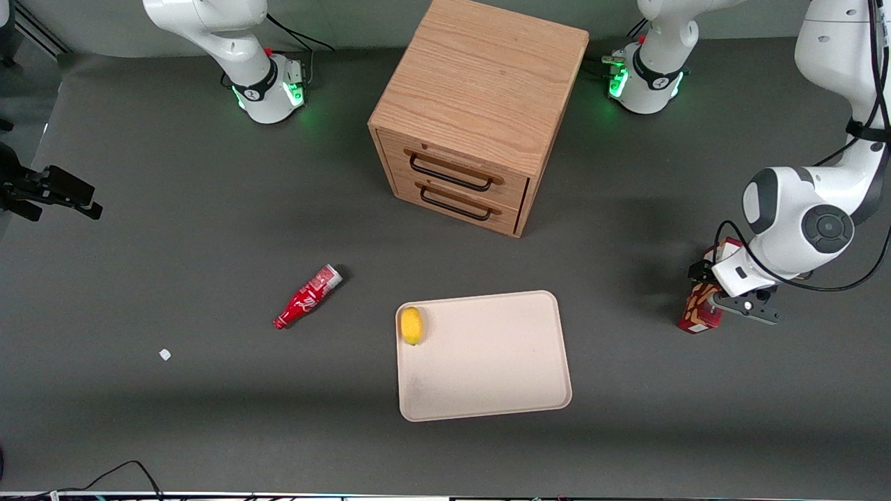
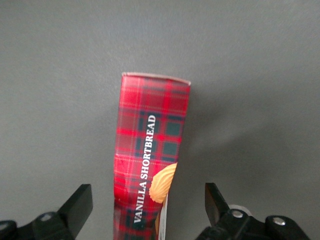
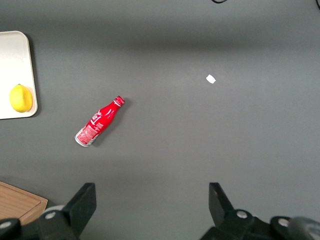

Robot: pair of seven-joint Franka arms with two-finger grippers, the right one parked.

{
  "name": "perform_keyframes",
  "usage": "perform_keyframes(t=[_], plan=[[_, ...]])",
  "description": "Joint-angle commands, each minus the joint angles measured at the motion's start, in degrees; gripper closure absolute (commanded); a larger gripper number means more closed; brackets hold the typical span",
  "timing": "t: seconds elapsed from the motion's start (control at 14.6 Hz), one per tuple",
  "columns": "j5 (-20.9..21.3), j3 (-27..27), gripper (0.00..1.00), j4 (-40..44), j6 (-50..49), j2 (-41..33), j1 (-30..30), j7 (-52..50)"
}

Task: Place red cookie box on tray
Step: 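Close the left gripper on the cookie box and lift it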

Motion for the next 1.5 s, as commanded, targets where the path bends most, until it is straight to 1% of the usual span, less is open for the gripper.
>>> perform_keyframes(t=[0.0, 0.21, 0.48, 0.55, 0.96, 1.23, 1.3, 1.44], plan=[[0.67, 0.62, 0.02, -0.69, 1.24, 0.24, -0.26, 0.63], [0.67, 0.62, 0.45, -1.13, 1.15, 0.25, -0.35, 0.63], [0.67, 0.62, 0.95, -1.05, 0.45, 0.33, -0.43, 0.63], [0.58, 0.62, 1.0, -1.05, 0.36, 0.33, -0.52, 0.63], [0.58, 0.53, 1.0, 0.27, -1.21, -0.89, -0.43, 0.28], [-0.3, 0.09, 1.0, 8.34, -14.03, -3.96, -0.52, 0.01], [-1.08, -0.17, 1.0, 10.53, -16.75, -4.58, -0.7, -0.07], [-5.46, -1.05, 1.0, 15.8, -22.64, -4.94, -1.31, -0.51]])
